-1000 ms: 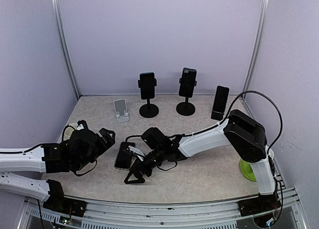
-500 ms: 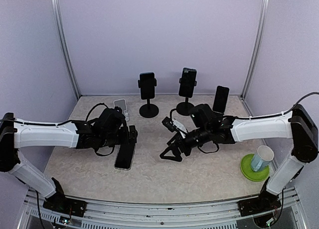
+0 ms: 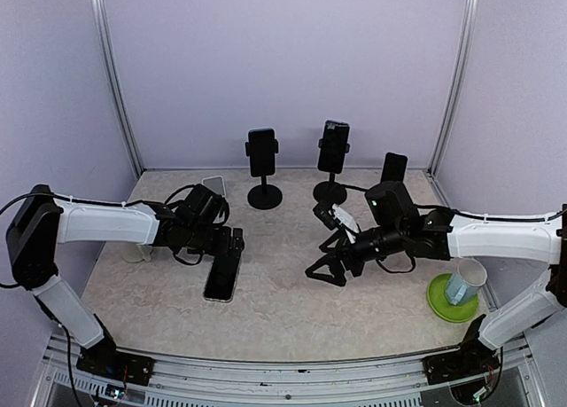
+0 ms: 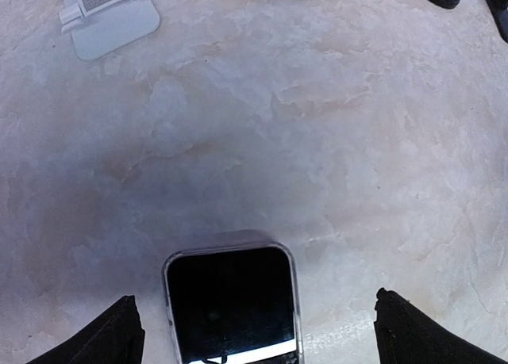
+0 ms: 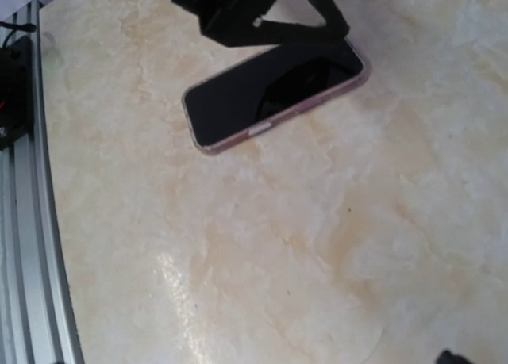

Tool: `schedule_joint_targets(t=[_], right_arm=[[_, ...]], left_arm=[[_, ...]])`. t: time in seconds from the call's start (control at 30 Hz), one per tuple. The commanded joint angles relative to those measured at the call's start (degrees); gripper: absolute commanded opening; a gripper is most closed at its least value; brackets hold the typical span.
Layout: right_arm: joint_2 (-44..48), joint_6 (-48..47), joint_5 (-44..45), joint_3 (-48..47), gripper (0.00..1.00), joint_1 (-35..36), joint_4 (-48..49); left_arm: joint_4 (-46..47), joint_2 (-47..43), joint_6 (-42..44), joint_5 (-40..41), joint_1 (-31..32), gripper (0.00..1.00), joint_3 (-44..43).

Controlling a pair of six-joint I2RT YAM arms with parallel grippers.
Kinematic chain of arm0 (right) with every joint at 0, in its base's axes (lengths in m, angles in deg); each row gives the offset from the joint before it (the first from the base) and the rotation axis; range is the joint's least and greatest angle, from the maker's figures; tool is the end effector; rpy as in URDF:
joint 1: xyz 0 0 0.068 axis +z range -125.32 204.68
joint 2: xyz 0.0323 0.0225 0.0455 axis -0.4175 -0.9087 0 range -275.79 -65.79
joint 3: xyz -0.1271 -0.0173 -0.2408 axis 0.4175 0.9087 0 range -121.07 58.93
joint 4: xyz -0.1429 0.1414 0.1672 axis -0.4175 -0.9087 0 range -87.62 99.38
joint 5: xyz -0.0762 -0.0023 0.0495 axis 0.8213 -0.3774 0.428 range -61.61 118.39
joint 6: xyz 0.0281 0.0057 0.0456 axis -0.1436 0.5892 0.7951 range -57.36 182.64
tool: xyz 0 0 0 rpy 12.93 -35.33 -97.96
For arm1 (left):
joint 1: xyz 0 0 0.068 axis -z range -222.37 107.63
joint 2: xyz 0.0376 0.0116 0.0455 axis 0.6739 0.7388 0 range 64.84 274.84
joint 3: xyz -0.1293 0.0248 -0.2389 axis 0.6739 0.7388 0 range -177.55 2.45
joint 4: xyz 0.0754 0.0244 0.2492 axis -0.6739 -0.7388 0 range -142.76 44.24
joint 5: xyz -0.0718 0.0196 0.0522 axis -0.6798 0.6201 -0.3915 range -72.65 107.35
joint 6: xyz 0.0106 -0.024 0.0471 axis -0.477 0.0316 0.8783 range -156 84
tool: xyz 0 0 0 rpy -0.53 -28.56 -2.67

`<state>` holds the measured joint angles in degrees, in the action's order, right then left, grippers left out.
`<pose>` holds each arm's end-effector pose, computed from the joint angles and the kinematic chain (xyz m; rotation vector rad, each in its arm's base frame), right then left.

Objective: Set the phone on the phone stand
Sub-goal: Adjust the phone at the center of the board, then pick up the phone from the center of the board.

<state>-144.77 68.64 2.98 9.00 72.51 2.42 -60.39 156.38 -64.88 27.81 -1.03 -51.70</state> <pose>0.1891 0.2317 0.2438 -1.0681 2.0545 0.9929 0.2485 -0.2099 0.1904 0.1916 2.4752 -0.3053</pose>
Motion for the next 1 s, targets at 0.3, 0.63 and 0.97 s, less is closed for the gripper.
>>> schedule_joint_targets(t=[0.3, 0.63, 0.97], right_arm=[[0.1, 0.9, 1.1, 2.5, 1.00, -0.5, 0.7], [1.1, 0.4, 1.7, 2.2, 1.00, -0.5, 0.1], [1.8, -0.2, 1.6, 2.5, 1.00, -0.4, -0.3]], left_arm=[[-5.5, 8.6, -1.8, 2.4, 0.2, 0.99, -5.4], [-7.9, 14.0, -5.1, 4.9, 2.3, 0.99, -8.1], [-9.8, 15.9, -8.6, 7.7, 3.8, 0.95, -8.7]])
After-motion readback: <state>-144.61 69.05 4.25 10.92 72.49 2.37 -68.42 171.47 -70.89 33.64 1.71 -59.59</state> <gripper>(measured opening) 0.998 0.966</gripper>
